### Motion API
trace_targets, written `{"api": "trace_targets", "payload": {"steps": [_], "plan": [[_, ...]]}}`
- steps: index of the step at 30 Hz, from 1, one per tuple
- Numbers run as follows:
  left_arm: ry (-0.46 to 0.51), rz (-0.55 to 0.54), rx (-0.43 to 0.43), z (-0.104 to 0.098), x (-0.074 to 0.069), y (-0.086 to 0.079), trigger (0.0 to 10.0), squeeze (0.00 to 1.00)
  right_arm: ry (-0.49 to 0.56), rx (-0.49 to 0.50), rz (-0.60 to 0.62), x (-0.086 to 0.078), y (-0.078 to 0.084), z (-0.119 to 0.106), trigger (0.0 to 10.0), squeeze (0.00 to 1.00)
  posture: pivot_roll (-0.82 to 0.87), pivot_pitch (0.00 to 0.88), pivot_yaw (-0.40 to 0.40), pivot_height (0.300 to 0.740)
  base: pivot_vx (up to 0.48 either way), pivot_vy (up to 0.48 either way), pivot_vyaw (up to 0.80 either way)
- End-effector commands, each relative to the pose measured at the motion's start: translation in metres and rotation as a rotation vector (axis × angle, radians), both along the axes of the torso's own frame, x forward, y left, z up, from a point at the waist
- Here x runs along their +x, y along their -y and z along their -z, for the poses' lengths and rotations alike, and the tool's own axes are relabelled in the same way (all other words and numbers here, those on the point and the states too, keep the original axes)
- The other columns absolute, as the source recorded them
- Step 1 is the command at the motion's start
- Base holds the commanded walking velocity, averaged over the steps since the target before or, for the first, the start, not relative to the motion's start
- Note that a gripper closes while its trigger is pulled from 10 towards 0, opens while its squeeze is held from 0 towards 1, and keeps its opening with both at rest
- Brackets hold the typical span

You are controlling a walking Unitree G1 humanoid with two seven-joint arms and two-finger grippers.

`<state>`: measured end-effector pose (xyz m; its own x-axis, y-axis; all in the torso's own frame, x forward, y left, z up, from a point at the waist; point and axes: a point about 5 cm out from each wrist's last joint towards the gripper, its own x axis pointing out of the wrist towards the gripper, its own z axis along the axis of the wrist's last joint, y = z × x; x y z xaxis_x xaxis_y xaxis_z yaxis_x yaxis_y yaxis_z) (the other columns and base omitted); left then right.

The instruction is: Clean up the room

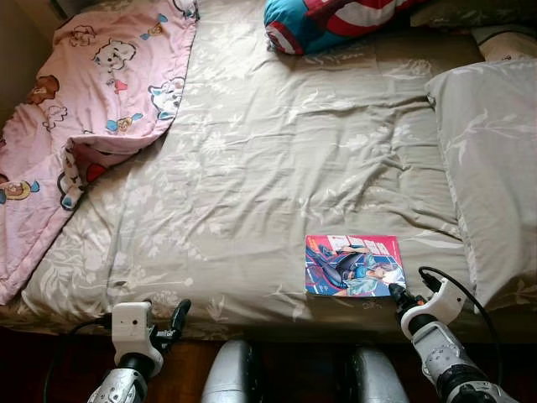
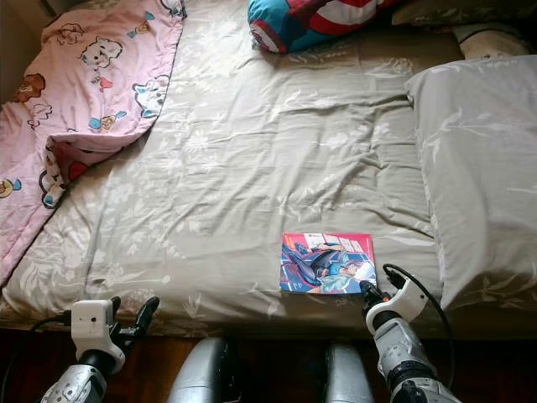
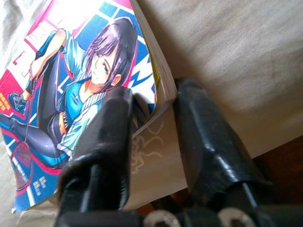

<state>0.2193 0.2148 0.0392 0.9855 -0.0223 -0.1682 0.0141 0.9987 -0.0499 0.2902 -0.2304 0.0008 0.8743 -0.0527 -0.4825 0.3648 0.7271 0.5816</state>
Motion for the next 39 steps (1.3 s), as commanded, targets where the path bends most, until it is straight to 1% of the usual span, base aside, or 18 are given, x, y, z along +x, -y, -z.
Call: {"api": "trace_targets", "payload": {"steps": [1, 2, 3, 4, 5, 11, 15, 19, 21, 22, 23, 24, 26, 28, 30, 34, 37, 39], "plan": [[-0.044, -0.020, 0.014, 0.007, -0.007, -0.005, 10.0, 0.00, -0.032, 0.008, 0.010, -0.007, -0.001, 0.008, 10.0, 1.00, 0.06, 0.302, 0.159, 0.649, 0.000, 0.000, 0.00], [-0.043, -0.020, 0.012, 0.007, -0.007, -0.004, 10.0, 0.00, -0.037, -0.004, 0.013, -0.007, 0.000, 0.007, 10.0, 0.92, 0.06, 0.299, 0.157, 0.649, 0.000, 0.000, 0.00], [-0.043, -0.019, 0.011, 0.007, -0.006, -0.004, 10.0, 0.00, -0.039, -0.007, 0.014, -0.007, 0.000, 0.007, 10.0, 0.92, 0.06, 0.297, 0.157, 0.649, 0.000, 0.000, 0.00], [-0.043, -0.019, 0.011, 0.008, -0.006, -0.004, 10.0, 0.00, -0.041, -0.009, 0.015, -0.007, 0.000, 0.007, 10.0, 0.42, 0.06, 0.297, 0.157, 0.649, 0.000, 0.000, 0.00], [-0.042, -0.021, 0.008, 0.008, -0.005, -0.003, 10.0, 0.00, -0.035, -0.025, 0.029, -0.007, 0.003, 0.006, 10.0, 0.00, 0.06, 0.294, 0.155, 0.649, 0.000, 0.000, 0.00], [-0.037, -0.019, 0.003, 0.008, 0.001, -0.001, 10.0, 0.00, -0.022, -0.045, 0.086, -0.005, 0.011, 0.001, 10.0, 0.00, 0.04, 0.279, 0.150, 0.649, 0.000, 0.000, 0.00], [-0.034, -0.023, -0.001, 0.009, 0.005, 0.000, 10.0, 0.00, 0.009, -0.070, 0.069, -0.002, 0.011, -0.002, 10.0, 0.00, 0.04, 0.266, 0.142, 0.649, 0.000, 0.000, 0.00], [-0.031, -0.030, -0.010, 0.011, 0.008, 0.002, 10.0, 0.00, 0.058, -0.170, 0.040, 0.000, 0.010, -0.006, 10.0, 0.00, 0.02, 0.249, 0.129, 0.649, 0.000, 0.000, 0.00], [-0.028, -0.035, -0.018, 0.012, 0.011, 0.004, 10.0, 0.00, 0.126, -0.297, -0.017, 0.002, 0.007, -0.013, 10.0, 0.00, 0.01, 0.231, 0.118, 0.649, 0.000, 0.000, 0.00], [-0.025, -0.037, -0.026, 0.012, 0.013, 0.006, 10.0, 0.00, 0.197, -0.364, -0.053, 0.003, 0.002, -0.018, 10.0, 0.00, 0.00, 0.225, 0.114, 0.649, 0.000, 0.000, 0.00], [-0.025, -0.037, -0.026, 0.012, 0.013, 0.006, 10.0, 0.00, 0.197, -0.364, -0.053, 0.003, 0.002, -0.018, 10.0, 0.00, 0.00, 0.225, 0.114, 0.649, 0.000, 0.000, 0.00], [-0.020, -0.037, -0.035, 0.013, 0.016, 0.008, 10.0, 0.00, 0.262, -0.413, -0.070, 0.001, -0.002, -0.022, 10.0, 0.00, -0.02, 0.214, 0.107, 0.649, 0.000, 0.000, 0.00], [-0.019, -0.037, -0.041, 0.014, 0.019, 0.010, 10.0, 0.00, 0.297, -0.446, -0.077, -0.001, -0.005, -0.024, 10.0, 0.00, -0.03, 0.211, 0.105, 0.654, 0.000, 0.000, 0.00], [-0.019, -0.039, -0.053, 0.016, 0.023, 0.014, 10.0, 0.00, 0.328, -0.505, -0.140, -0.006, -0.016, -0.023, 10.0, 0.00, -0.05, 0.194, 0.093, 0.669, 0.000, 0.000, 0.00], [-0.025, -0.038, -0.058, 0.019, 0.026, 0.018, 10.0, 0.00, 0.333, -0.518, -0.181, -0.010, -0.023, -0.020, 10.0, 0.00, -0.06, 0.180, 0.083, 0.684, 0.000, 0.000, 0.00], [-0.039, -0.051, -0.071, 0.025, 0.027, 0.019, 10.0, 0.00, 0.297, -0.514, -0.159, -0.019, -0.024, -0.011, 10.0, 0.00, -0.07, 0.164, 0.072, 0.709, 0.000, 0.000, 0.00], [-0.078, -0.094, -0.093, 0.036, 0.025, 0.017, 10.0, 0.00, 0.238, -0.509, -0.191, -0.030, -0.031, 0.003, 10.0, 0.00, -0.08, 0.133, 0.057, 0.729, 0.000, 0.000, 0.00], [-0.089, -0.097, -0.092, 0.039, 0.025, 0.016, 10.0, 0.00, 0.225, -0.502, -0.199, -0.032, -0.034, 0.006, 10.0, 0.00, -0.08, 0.126, 0.055, 0.739, 0.000, 0.000, 0.00]]}}
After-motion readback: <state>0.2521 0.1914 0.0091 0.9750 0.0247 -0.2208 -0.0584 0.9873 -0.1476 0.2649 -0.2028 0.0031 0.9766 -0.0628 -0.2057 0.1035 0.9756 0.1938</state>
